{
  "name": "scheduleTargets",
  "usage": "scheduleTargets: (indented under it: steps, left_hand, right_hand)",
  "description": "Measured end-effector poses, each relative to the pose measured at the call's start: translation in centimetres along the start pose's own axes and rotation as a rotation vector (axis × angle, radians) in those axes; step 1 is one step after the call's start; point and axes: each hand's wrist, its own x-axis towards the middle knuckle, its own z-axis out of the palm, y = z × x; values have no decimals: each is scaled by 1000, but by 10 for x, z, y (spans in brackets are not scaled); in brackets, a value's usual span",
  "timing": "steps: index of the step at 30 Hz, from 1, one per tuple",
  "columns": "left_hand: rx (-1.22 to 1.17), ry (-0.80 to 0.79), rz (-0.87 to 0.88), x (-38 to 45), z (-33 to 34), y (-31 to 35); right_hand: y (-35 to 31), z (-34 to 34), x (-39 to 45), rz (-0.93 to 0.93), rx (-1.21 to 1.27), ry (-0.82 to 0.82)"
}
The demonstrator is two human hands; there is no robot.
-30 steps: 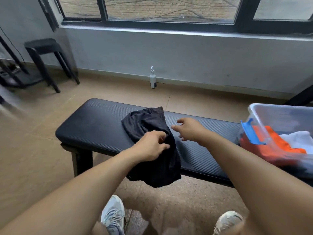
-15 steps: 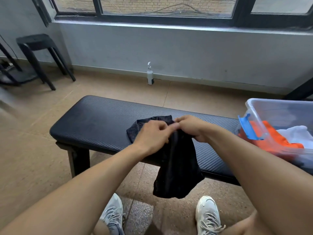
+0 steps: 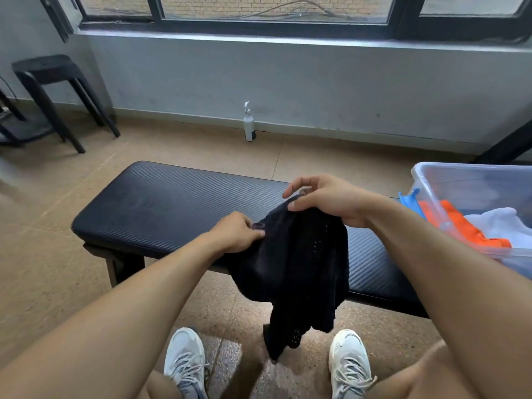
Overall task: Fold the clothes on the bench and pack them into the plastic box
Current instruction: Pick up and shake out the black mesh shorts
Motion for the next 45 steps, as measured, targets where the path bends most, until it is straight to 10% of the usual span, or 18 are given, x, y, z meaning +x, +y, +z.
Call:
scheduleTargets:
  steps: [6,14,19,29,38,45]
  left_hand:
    - [-366,488,-55,-6,-32,12]
    - [-1320,86,12,-13,-63,22]
    - [-1339,80,238,-19,-86,38]
    - [-1207,360,467,-20,-110,61]
    - [-789,406,4,9,-76,8]
    - [-390,301,0,3,-57,8]
  right_hand:
    - [1,-5,-18,335,-948,59]
    - [-13,-27,-32,313,-124,45]
    - [-26,-28,-14,-152,330,656]
    - [-36,-36,-2,-619,297,903]
    - [-9,-34,0,-300,-286,809]
    - [-5,-11,-20,296,-1184,160]
